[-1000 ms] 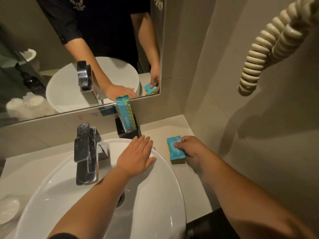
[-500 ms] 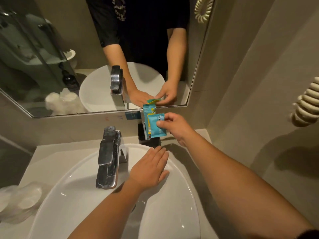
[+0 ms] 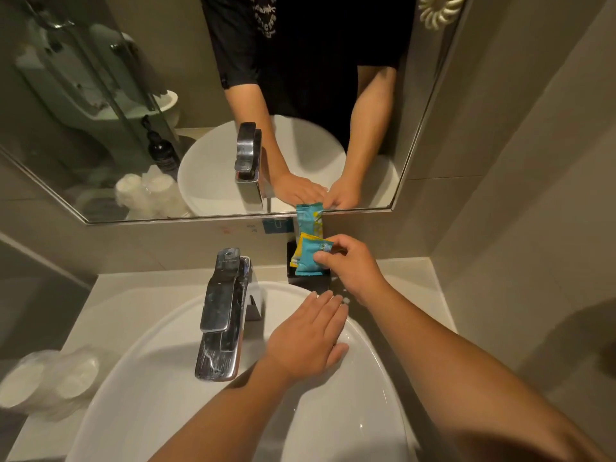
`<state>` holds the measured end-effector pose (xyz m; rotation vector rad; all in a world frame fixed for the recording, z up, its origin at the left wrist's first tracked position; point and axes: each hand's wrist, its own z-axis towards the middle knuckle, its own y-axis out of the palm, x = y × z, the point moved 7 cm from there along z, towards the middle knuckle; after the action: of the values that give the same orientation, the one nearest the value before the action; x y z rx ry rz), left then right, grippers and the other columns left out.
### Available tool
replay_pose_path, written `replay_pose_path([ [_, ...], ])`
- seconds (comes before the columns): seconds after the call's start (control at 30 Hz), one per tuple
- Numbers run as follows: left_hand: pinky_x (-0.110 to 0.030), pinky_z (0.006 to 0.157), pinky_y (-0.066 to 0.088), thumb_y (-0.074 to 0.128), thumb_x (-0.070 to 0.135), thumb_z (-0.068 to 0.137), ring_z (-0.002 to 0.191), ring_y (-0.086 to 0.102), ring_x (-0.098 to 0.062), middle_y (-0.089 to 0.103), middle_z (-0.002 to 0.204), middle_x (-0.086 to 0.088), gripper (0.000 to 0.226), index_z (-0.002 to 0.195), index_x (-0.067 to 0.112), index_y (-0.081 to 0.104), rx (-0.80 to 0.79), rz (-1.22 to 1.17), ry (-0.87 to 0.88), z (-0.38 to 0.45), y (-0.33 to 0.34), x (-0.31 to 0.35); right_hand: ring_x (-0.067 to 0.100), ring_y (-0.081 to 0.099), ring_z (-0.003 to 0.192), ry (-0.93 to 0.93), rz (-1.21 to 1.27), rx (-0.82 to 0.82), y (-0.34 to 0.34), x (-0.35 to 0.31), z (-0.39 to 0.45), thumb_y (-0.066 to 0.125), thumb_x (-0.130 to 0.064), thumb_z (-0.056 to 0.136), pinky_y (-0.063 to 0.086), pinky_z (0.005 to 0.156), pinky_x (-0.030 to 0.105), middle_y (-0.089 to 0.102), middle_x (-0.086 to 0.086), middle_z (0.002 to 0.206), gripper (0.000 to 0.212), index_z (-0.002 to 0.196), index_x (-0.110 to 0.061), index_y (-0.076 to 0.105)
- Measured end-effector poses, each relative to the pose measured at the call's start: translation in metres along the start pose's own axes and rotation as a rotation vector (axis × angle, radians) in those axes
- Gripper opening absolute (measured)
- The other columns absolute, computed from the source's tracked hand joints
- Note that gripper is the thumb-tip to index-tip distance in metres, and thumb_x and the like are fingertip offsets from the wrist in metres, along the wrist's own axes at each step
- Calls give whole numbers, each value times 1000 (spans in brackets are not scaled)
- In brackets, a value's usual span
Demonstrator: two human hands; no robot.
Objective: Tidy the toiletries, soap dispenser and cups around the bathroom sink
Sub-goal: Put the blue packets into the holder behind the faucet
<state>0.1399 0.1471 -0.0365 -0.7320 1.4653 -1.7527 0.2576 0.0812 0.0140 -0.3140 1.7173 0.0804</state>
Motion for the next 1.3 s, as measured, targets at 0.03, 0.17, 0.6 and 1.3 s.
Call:
replay_pose_path([
  [0.03,-47,111,31,34,46,96,130,42,-34,50,137,-17,59,137,4,42,7,-1,0,0,0,0,5,66,77,-2,-40,3,0,2,-1,74,-15,81,56,70,17,71,2,89,15,90,-23,66],
  [0.17,-46,112,29,33,46,96,131,42,-33,50,137,-17,59,137,5,42,24,-5,-2,0,-2,0,-3,64,74,-29,-190,-24,1,4,0,75,-19,81,50,63,10,67,-9,84,18,95,-23,65],
  [0.6,-47,112,29,38,45,94,129,43,-34,51,136,-17,59,136,3,45,41,10,0,0,-3,2,4,54,69,-23,-348,-72,-9,-2,4,76,-18,80,46,69,21,62,-3,82,19,97,-17,69],
  [1.3,-46,113,27,35,47,95,131,42,-32,50,139,-15,60,137,5,45,-33,1,-22,0,-3,1,3,51,76,-185,-634,-53,-7,0,-3,65,-21,89,38,70,14,58,-6,94,14,101,-19,74],
])
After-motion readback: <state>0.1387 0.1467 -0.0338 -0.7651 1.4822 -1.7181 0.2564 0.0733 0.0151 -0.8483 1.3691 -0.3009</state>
